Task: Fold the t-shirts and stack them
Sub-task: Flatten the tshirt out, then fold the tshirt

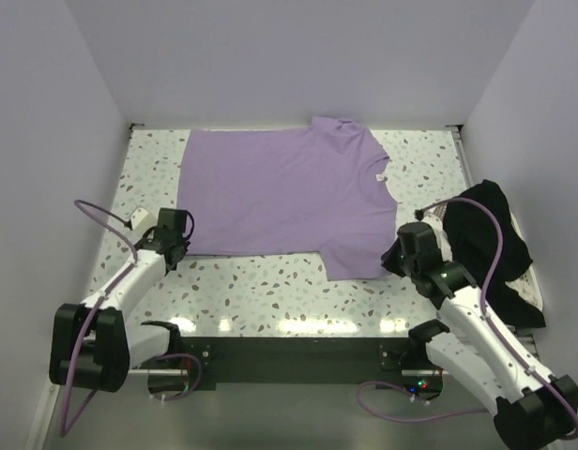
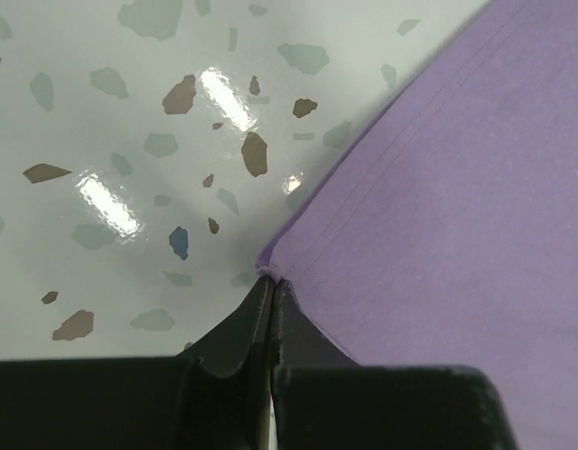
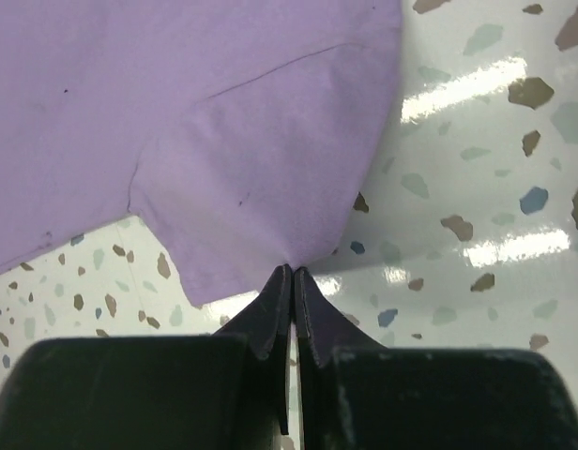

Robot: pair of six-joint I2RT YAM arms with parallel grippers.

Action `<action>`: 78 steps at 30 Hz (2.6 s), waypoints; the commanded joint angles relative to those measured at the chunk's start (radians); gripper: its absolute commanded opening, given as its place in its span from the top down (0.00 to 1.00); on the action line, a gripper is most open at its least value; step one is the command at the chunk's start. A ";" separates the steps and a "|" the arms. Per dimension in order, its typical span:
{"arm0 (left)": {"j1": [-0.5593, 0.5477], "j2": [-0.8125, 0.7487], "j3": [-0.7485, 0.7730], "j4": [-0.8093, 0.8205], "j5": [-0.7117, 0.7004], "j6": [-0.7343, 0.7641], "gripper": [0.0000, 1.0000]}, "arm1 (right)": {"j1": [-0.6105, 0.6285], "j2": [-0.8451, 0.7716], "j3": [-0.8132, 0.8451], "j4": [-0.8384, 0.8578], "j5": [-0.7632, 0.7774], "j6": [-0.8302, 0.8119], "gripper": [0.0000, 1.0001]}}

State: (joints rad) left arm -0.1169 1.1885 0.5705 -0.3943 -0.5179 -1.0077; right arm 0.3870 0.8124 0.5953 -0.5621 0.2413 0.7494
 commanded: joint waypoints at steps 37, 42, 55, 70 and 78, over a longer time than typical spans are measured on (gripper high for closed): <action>0.005 0.425 0.494 -0.012 0.033 0.155 1.00 | -0.017 0.675 0.636 -0.021 0.021 -0.193 1.00; 0.008 0.474 0.534 -0.020 0.024 0.149 1.00 | -0.046 0.764 0.724 -0.009 0.020 -0.203 1.00; 0.039 0.497 0.525 -0.008 0.012 0.141 1.00 | -0.154 0.855 0.762 0.044 -0.082 -0.205 1.00; 0.082 0.487 0.549 -0.005 0.024 0.166 1.00 | -0.188 0.886 0.805 0.044 -0.096 -0.199 1.00; 0.085 0.499 0.565 -0.002 0.042 0.175 1.00 | -0.217 0.867 0.805 0.062 -0.109 -0.190 1.00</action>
State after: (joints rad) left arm -0.0456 1.6848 1.0882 -0.4126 -0.4664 -0.8589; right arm 0.1810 1.7039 1.3575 -0.5365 0.1383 0.5598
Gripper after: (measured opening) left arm 0.018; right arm 0.012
